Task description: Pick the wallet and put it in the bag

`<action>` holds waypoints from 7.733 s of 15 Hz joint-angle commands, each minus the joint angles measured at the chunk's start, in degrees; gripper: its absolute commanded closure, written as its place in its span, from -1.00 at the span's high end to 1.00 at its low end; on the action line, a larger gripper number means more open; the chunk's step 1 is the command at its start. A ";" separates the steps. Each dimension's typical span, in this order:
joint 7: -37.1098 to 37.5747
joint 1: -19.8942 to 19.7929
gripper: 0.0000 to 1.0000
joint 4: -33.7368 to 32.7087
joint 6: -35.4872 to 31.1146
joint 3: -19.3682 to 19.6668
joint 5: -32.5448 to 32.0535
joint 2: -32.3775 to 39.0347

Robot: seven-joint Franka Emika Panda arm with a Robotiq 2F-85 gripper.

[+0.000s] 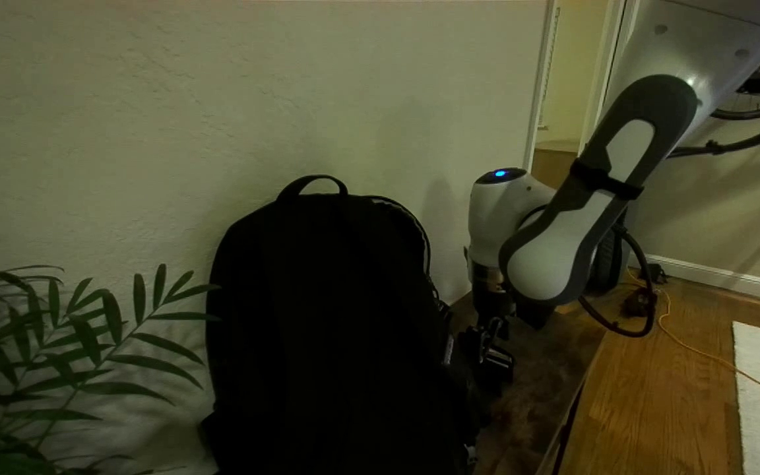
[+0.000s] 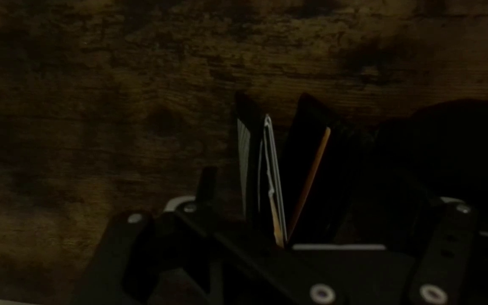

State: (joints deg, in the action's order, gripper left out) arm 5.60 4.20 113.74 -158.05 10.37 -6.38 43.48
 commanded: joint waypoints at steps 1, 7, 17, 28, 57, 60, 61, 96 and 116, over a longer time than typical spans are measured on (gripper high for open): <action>0.87 -0.87 1.00 -2.47 -0.75 -0.08 0.16 2.67; 0.38 -1.83 0.50 -6.30 -0.03 -0.47 0.66 6.20; 0.11 -2.17 -0.72 -4.26 1.95 -1.40 2.14 4.27; -5.63 -5.32 -0.85 0.72 13.17 -6.93 3.21 -5.10; -4.15 -0.73 -0.88 2.09 24.84 -8.55 -9.74 -28.95; -3.63 -0.39 -0.88 0.70 22.22 -8.47 -11.61 -28.49; -3.51 -0.25 -0.88 0.22 21.34 -8.39 -12.29 -28.21; -8.97 0.91 1.00 -1.25 -13.90 -4.38 -15.77 -17.22; -9.63 -0.13 -0.91 1.39 1.62 -9.14 -10.23 -20.04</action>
State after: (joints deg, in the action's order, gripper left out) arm -4.41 4.11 111.05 -150.81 1.01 -16.11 25.39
